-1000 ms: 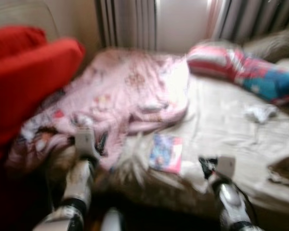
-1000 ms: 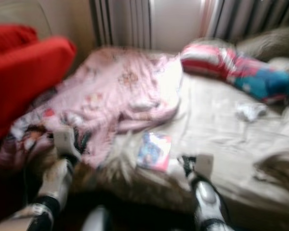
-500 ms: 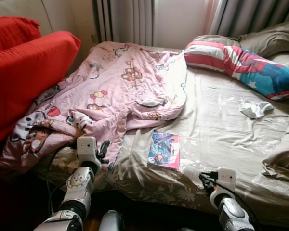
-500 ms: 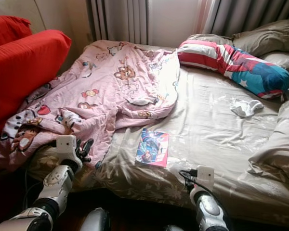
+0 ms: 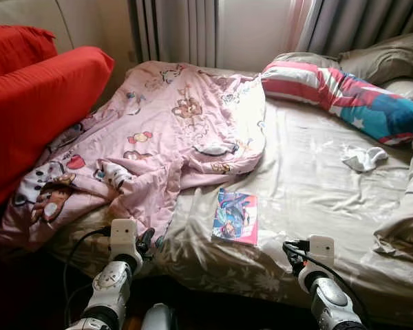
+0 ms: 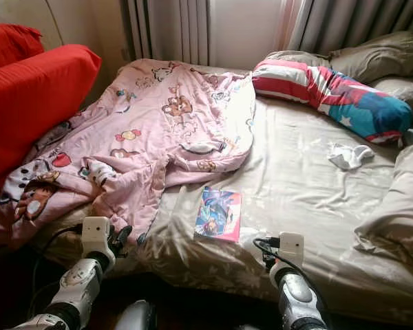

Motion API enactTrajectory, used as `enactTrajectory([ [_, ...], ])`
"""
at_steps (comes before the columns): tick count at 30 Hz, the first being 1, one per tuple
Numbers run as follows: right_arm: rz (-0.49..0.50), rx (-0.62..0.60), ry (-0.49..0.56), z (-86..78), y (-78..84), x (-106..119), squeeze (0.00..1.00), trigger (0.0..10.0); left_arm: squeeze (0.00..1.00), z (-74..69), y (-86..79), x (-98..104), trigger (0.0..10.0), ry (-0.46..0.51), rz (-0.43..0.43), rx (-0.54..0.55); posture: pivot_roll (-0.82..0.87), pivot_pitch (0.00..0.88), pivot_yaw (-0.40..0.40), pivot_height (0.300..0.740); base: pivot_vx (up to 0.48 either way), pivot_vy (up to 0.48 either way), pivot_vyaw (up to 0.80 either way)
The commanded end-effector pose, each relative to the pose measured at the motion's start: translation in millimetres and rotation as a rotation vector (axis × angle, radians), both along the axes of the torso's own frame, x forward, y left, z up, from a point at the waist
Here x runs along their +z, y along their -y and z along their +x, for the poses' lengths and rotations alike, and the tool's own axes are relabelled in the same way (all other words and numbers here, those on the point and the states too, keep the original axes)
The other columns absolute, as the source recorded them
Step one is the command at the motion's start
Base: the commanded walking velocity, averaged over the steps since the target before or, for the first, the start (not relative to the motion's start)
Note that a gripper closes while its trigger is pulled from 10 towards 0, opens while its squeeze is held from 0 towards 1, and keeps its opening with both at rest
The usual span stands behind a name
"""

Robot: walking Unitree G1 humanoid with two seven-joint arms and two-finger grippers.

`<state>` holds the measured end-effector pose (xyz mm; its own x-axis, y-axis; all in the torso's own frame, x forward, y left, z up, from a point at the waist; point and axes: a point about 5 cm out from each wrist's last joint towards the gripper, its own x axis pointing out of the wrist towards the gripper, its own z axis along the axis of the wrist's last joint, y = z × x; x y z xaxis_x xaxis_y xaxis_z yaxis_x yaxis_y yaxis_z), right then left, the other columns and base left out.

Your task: Clean up the room

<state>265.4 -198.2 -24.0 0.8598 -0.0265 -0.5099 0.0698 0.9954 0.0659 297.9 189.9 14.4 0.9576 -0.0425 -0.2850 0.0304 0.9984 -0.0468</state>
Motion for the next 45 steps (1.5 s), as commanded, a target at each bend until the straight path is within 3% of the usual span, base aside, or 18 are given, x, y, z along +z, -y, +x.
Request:
enactTrajectory([
  [1,-0.009,0.015,0.008,4.0,-2.0,2.9,0.0,10.0,0.0,4.8,-0.6,5.2,10.0,0.015,0.018,-0.011,0.0,0.0,-0.035,0.635,0.307,0.0,0.5],
  [15,0.014,-0.031,0.004,3.6,0.8,2.6,0.0,10.0,0.0,5.2,1.2,5.9,10.0,0.022,0.019,-0.02,0.0,0.0,-0.034,0.635,0.327,0.0,0.0],
  [34,0.017,-0.056,0.008,9.0,0.7,6.3,0.0,10.0,0.0,13.5,8.0,14.3,10.0,0.051,0.009,-0.051,0.0,0.0,-0.034,0.635,0.0,0.0,0.0],
  [41,0.006,-0.051,-0.011,2.9,-2.4,0.7,0.0,10.0,0.0,13.9,9.0,14.8,10.0,0.054,0.008,-0.056,0.0,0.0,-0.032,0.585,0.0,0.0,0.0],
  [45,0.019,-0.049,0.011,2.4,-3.6,1.2,0.0,10.0,0.0,13.8,9.7,14.6,10.0,0.053,0.012,-0.057,0.0,0.0,-0.032,0.585,0.0,0.0,0.0],
])
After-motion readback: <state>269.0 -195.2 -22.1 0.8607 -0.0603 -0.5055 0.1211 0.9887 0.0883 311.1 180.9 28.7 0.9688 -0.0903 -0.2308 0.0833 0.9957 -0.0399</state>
